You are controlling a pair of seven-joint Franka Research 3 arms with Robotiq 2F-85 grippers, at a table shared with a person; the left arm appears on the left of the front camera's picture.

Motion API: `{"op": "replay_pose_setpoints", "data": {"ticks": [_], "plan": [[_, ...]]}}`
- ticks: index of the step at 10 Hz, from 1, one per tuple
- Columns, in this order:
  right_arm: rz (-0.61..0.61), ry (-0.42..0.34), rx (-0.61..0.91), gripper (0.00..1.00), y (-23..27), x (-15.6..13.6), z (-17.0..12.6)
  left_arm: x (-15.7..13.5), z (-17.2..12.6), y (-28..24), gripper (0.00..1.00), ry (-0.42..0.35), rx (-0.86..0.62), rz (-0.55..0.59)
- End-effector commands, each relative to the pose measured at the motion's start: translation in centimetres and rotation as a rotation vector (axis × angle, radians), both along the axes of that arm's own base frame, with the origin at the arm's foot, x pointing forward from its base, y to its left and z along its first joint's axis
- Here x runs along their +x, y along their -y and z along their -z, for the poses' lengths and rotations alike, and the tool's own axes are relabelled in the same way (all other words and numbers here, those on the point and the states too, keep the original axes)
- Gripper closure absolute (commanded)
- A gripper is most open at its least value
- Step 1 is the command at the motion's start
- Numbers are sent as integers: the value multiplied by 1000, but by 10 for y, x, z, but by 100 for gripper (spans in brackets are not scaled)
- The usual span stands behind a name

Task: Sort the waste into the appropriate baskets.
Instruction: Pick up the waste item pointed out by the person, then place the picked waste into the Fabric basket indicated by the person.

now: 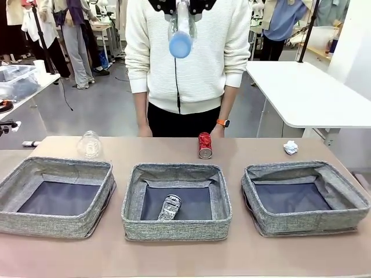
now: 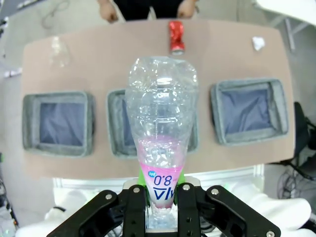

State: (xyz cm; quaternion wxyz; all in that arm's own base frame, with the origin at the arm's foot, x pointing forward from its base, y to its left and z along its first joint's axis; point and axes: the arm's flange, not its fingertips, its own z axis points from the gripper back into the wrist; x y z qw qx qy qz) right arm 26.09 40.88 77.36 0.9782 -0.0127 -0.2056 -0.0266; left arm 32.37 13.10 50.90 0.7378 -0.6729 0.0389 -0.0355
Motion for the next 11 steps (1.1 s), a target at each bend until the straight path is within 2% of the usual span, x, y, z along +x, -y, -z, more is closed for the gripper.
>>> {"op": "replay_pose_setpoints", "data": {"ticks": [1, 11], "plan": [[-2, 17, -13, 79, 3, 0, 0, 1, -2, 1, 0, 11, -8, -7], [-2, 17, -13, 79, 3, 0, 0, 1, -2, 1, 0, 11, -8, -7]]}}
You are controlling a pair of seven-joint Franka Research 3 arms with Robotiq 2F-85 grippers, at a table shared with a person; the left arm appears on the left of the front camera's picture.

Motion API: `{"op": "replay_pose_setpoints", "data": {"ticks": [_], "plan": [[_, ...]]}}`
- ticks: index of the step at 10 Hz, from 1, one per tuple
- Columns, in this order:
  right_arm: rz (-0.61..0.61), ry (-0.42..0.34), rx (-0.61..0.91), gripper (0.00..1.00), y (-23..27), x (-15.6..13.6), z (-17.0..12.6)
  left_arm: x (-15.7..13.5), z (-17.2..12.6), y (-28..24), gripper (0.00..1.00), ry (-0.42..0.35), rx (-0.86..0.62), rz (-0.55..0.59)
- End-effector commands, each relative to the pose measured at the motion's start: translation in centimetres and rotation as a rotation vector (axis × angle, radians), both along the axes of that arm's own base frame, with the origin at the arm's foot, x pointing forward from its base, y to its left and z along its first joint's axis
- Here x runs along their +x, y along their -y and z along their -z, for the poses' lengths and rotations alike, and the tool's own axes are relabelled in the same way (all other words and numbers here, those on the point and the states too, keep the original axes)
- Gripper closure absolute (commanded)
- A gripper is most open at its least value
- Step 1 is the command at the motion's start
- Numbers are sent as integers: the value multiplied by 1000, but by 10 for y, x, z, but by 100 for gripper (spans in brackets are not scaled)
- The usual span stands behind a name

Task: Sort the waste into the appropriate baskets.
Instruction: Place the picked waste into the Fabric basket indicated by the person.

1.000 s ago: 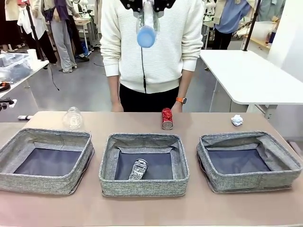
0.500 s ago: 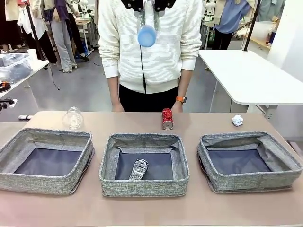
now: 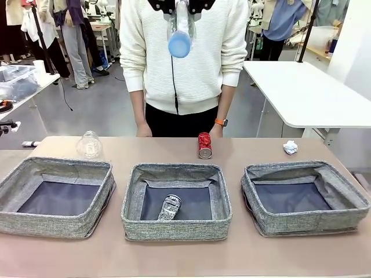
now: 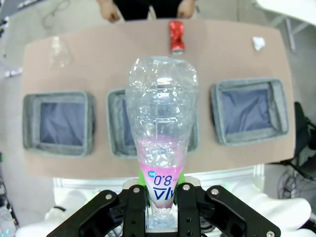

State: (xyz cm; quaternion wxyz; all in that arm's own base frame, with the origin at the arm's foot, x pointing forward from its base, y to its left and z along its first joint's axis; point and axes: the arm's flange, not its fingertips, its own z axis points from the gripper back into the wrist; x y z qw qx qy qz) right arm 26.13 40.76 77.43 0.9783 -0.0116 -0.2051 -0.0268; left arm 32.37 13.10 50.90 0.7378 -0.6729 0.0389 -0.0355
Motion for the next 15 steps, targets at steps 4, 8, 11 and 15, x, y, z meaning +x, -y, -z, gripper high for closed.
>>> {"op": "replay_pose_setpoints", "data": {"ticks": [4, 8, 11, 15], "plan": [[-2, 18, -15, 79, 2, 0, 1, 1, -2, 1, 0, 11, -8, -7], [-2, 18, -15, 79, 2, 0, 1, 1, -2, 1, 0, 11, -8, -7], [-2, 18, -15, 79, 2, 0, 1, 1, -2, 1, 0, 11, -8, -7], [-176, 29, -86, 79, -18, 2, 11, 1, -2, 1, 0, 11, -8, -7]]}}
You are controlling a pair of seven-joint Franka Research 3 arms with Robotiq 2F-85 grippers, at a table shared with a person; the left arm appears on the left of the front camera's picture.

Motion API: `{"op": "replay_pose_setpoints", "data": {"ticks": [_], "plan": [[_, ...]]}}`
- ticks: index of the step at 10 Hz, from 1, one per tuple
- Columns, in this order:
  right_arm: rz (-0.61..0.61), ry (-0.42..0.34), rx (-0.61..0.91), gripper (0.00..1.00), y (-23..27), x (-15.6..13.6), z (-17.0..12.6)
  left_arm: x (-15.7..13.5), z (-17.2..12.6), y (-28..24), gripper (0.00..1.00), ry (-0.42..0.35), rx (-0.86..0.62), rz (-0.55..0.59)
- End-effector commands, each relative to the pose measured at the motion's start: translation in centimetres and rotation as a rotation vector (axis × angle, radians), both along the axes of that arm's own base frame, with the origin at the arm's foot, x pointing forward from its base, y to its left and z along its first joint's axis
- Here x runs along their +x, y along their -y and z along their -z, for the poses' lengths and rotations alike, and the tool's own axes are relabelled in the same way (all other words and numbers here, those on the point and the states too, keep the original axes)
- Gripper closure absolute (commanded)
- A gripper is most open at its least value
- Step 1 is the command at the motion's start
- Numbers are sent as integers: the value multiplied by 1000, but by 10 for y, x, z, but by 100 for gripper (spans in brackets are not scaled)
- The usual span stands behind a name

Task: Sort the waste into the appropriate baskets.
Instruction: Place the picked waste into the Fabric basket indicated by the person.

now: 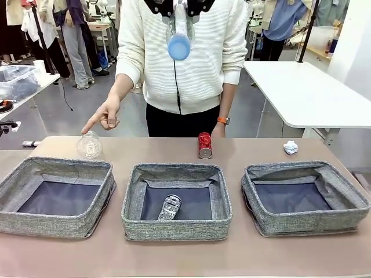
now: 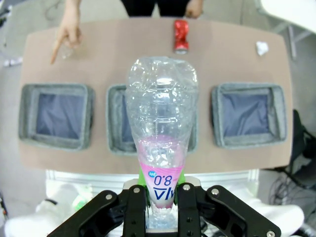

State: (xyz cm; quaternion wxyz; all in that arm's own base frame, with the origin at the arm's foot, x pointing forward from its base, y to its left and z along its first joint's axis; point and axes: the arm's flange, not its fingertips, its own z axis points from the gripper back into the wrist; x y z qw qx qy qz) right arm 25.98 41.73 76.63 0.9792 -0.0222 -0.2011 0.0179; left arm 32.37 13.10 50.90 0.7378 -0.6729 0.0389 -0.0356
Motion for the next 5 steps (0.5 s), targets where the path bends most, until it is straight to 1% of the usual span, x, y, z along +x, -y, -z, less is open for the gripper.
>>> {"op": "replay_pose_setpoints", "data": {"ticks": [1, 3, 4, 5], "plan": [[-209, 65, -50, 79, -30, 5, 11, 1, -2, 1, 0, 11, -8, -7], [-463, 77, -16, 79, -76, 10, 45, 1, -2, 1, 0, 11, -8, -7], [-583, 17, -19, 79, -102, 14, 76, 1, -2, 1, 0, 11, -8, -7], [-767, -39, 57, 79, -132, 19, 120, 1, -2, 1, 0, 11, -8, -7]]}}
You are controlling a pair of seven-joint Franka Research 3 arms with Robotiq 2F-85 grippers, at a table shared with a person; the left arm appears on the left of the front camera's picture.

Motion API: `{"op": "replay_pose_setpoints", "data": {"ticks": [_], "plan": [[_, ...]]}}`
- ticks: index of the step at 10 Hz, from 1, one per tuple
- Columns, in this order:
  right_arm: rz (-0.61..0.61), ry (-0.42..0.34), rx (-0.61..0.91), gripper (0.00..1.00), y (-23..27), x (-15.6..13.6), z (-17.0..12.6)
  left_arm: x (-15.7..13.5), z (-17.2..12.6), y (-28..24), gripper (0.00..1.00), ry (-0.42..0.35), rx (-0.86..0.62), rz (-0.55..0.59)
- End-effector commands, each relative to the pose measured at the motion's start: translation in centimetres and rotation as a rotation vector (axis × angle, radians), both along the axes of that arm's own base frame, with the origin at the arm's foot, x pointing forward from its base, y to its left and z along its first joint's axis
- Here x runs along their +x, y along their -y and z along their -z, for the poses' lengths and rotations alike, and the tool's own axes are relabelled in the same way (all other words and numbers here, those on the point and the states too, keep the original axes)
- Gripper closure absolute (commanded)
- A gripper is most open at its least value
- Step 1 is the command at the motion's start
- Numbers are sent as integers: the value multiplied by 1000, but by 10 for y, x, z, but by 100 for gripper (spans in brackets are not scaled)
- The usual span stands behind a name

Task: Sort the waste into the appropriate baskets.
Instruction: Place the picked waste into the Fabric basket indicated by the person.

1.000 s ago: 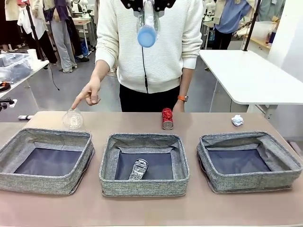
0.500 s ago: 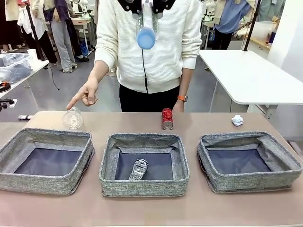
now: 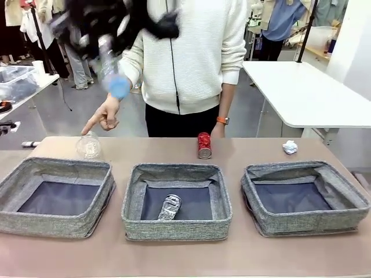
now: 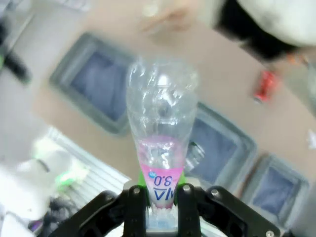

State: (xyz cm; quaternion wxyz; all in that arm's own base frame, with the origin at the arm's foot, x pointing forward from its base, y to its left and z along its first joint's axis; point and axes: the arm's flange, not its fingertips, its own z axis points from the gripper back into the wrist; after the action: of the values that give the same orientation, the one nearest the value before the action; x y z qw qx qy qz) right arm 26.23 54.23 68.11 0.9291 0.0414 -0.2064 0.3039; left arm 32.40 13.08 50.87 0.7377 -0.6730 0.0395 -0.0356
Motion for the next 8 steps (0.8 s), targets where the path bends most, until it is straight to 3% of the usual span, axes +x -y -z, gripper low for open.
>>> {"op": "replay_pose_setpoints", "data": {"ticks": [1, 3, 4, 5, 6, 7, 8], "plan": [[-263, -73, 45, 79, -26, 19, 67, 0, -2, 1, 0, 12, -8, -8], [-451, -90, 160, 79, -56, 17, 121, 0, -2, 1, 0, 12, -8, -8], [-423, -180, 32, 79, -67, 15, 138, 0, -2, 1, 0, 12, -8, -8], [-347, -56, 107, 79, -70, 16, 111, 0, -2, 1, 0, 12, -8, -8], [-347, -56, 107, 79, -70, 16, 111, 0, -2, 1, 0, 12, -8, -8], [-397, -113, 92, 79, -80, 19, 146, 0, -2, 1, 0, 12, -8, -8], [-427, -84, 127, 79, -73, 30, 157, 0, -2, 1, 0, 12, -8, -8]]}}
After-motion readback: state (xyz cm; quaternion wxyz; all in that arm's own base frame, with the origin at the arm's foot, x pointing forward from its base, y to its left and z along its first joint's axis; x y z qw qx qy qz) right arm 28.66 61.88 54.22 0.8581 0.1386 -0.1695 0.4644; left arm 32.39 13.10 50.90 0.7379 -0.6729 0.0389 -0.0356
